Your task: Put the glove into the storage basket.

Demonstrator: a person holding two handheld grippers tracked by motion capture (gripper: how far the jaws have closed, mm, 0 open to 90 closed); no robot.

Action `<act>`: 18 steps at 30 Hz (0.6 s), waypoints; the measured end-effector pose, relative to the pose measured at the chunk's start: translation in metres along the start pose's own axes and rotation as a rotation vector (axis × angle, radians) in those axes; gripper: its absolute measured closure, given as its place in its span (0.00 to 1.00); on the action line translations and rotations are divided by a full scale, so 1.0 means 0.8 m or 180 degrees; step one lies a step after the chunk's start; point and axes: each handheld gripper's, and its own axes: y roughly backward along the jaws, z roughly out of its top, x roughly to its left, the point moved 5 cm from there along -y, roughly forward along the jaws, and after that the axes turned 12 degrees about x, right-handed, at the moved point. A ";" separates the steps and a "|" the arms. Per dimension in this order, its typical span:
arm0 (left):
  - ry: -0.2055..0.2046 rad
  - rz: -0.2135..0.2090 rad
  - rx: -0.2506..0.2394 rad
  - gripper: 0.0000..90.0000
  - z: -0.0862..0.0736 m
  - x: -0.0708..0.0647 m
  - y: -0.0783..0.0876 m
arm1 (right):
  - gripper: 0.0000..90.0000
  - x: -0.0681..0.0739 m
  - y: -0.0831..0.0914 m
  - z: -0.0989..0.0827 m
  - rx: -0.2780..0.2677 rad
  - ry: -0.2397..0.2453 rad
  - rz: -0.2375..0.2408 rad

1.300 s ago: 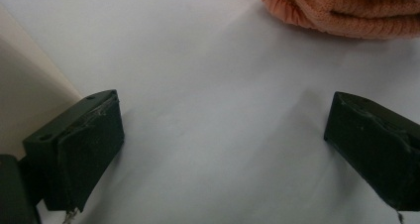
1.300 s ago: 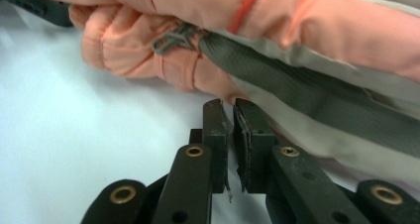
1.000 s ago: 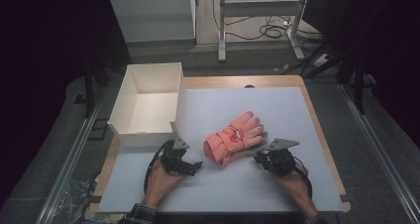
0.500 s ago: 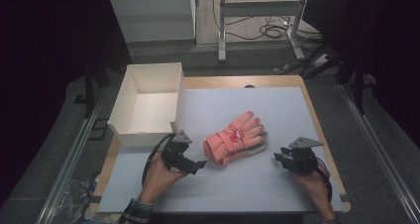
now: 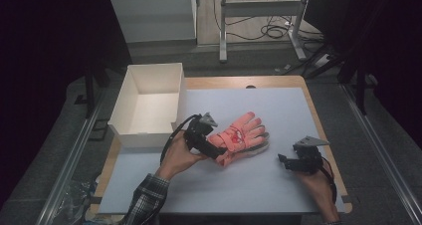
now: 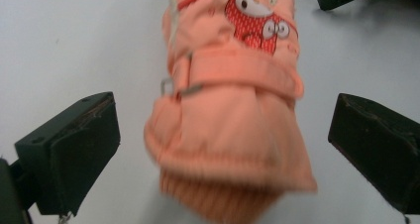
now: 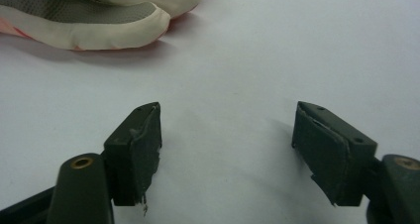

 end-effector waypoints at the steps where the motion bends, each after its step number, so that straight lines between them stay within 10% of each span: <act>1: -0.0047 0.0010 0.0035 0.00 0.007 0.000 -0.005 | 0.30 0.000 0.000 0.000 0.0004 0.0003 0.0002; 18: -0.0269 0.0009 0.0477 0.00 0.031 -0.004 -0.082 | 0.29 0.001 -0.001 -0.001 -0.0019 0.0001 0.0007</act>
